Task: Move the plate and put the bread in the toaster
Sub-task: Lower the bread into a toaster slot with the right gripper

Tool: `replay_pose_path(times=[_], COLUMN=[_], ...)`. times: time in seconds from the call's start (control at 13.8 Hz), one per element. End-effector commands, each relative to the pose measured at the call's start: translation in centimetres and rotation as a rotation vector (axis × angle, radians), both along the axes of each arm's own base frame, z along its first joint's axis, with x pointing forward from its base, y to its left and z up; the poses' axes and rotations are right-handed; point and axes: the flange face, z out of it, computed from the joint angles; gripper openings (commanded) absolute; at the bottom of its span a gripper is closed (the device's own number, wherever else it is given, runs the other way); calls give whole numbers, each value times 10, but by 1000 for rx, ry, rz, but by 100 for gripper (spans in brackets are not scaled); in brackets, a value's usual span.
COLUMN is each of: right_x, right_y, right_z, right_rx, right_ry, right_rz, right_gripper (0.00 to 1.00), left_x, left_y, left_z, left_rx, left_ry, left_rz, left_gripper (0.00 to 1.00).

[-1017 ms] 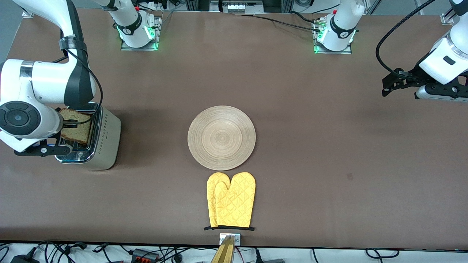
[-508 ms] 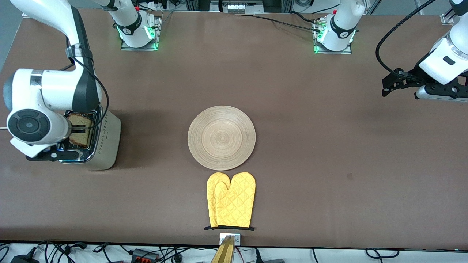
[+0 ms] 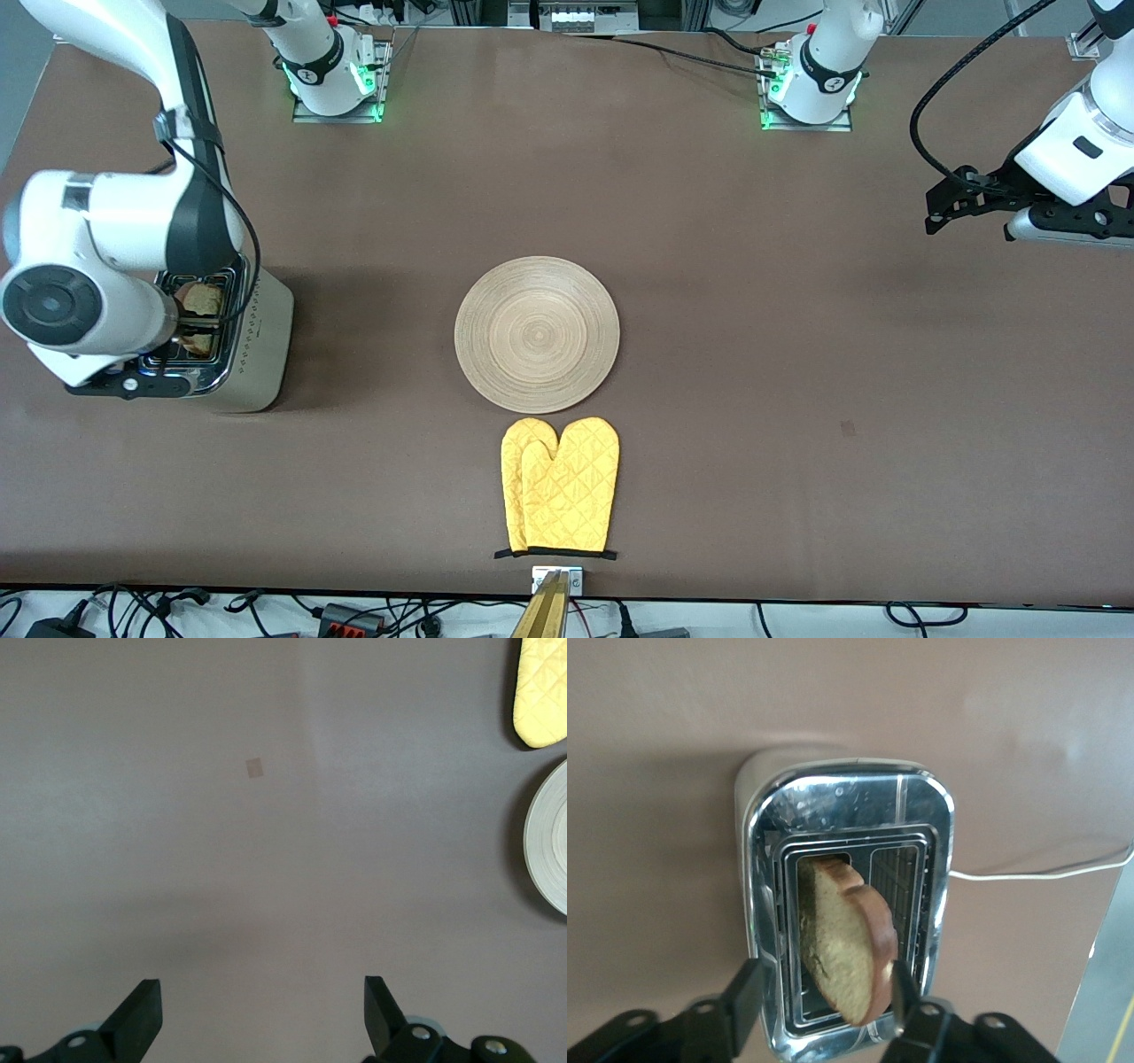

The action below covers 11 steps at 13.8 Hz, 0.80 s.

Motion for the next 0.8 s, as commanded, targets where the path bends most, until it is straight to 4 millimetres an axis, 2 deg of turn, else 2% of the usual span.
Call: replay_pose_path(times=[0.0, 0.07, 0.22, 0.36, 0.44, 0.73], right_x=[3, 4, -2, -8, -9, -12], right_y=[7, 10, -3, -43, -50, -42], right_z=[45, 58, 81, 98, 98, 109], right_rx=[48, 75, 207, 334, 361, 373], right_ry=[-80, -104, -133, -147, -143, -150], right_rz=[-3, -2, -63, -145, -149, -97], right_gripper=[100, 100, 100, 100, 100, 100], left_x=[-2, -2, -2, -2, -2, -2], left_y=[0, 0, 0, 0, 1, 0], left_z=[1, 1, 1, 1, 0, 0], left_rx=[8, 8, 8, 8, 8, 8], left_ry=[-9, -9, -9, -8, -6, -3], left_rz=[4, 4, 4, 4, 5, 4], left_gripper=[100, 100, 100, 100, 100, 100])
